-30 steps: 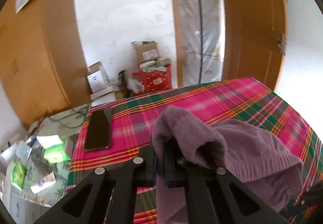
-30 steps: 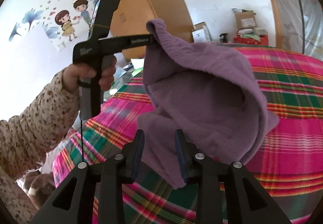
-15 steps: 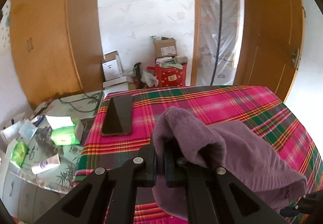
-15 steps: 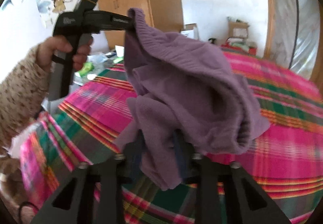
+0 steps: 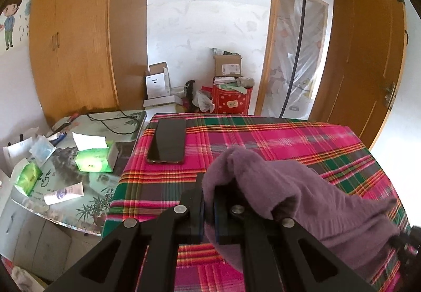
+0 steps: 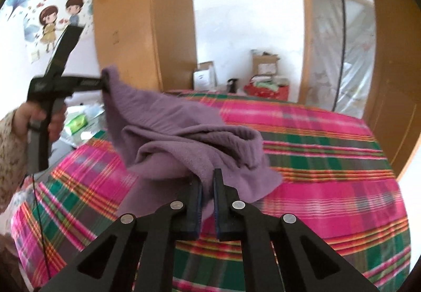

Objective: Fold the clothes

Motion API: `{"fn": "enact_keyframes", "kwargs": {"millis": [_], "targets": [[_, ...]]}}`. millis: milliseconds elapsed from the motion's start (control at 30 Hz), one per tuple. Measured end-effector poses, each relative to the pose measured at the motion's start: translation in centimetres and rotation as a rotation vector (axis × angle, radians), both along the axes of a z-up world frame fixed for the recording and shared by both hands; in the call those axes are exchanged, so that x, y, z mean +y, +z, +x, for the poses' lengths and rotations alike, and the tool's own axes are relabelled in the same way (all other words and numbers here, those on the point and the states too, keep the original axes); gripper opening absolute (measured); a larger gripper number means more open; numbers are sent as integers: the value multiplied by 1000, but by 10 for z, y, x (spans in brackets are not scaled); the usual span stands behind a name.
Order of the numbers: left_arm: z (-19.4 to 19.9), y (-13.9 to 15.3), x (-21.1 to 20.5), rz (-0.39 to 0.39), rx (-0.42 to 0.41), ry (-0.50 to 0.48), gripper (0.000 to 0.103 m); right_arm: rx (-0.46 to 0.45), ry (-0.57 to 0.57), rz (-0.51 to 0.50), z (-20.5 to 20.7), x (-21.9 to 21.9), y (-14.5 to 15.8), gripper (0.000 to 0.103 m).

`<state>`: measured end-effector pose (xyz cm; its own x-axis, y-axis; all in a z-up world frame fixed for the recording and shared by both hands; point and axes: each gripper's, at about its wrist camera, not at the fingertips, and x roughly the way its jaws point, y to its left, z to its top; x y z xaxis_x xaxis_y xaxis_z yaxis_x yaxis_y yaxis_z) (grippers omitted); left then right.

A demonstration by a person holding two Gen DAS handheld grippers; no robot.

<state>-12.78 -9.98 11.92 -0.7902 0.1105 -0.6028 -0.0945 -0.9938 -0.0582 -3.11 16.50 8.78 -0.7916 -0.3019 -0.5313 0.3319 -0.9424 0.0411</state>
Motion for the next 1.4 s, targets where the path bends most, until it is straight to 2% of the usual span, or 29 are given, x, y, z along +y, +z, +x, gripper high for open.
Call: {"fn": "enact_keyframes", "kwargs": {"millis": [333, 700, 867, 1033, 1267, 1367, 1400], "targets": [[29, 5, 5, 56, 11, 14, 5, 98, -119, 3, 10, 34, 27, 7], [68, 2, 16, 135, -2, -8, 5, 191, -186, 66, 11, 60, 58, 7], [90, -16, 19, 146, -32, -4, 5, 142, -180, 114, 11, 67, 44, 7], [100, -50, 18, 130, -124, 8, 5, 40, -166, 111, 17, 81, 12, 7], [117, -71, 15, 62, -178, 13, 8, -100, -112, 52, 24, 88, -23, 7], [125, -68, 16, 45, -170, -6, 11, -140, -75, 8, 27, 95, -28, 10], [127, -67, 16, 43, -167, -11, 12, -150, -75, -11, 28, 99, -28, 15]]}}
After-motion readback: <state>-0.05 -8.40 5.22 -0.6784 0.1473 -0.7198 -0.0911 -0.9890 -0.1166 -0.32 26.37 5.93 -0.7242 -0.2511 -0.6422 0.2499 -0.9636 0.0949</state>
